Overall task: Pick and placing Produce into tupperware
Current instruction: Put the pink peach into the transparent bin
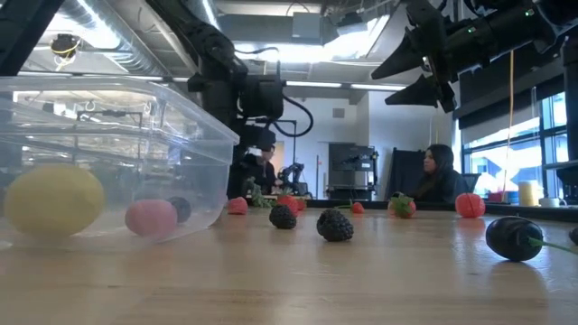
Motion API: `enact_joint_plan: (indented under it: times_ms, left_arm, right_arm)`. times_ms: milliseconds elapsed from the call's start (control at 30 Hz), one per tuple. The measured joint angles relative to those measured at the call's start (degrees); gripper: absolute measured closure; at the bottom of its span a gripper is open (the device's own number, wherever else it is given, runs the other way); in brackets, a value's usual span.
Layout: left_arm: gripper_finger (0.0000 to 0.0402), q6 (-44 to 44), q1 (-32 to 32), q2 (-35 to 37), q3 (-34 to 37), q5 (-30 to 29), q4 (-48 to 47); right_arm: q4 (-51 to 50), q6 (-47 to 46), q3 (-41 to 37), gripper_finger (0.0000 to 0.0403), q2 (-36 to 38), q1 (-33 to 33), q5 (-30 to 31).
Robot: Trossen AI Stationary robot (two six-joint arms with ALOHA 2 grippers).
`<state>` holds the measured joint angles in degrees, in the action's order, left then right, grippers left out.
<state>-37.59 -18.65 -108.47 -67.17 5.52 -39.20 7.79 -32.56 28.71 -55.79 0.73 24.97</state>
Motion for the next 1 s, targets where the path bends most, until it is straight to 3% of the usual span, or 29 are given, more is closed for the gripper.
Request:
enact_joint_plan:
  times_ms: [1000]
  left_arm:
    - [0.0153, 2.59, 2.18, 0.05, 0.39, -0.26, 3.01]
  right_arm:
    - [0.04, -0.19, 0.00, 0.0100, 0.00, -0.02, 0.02]
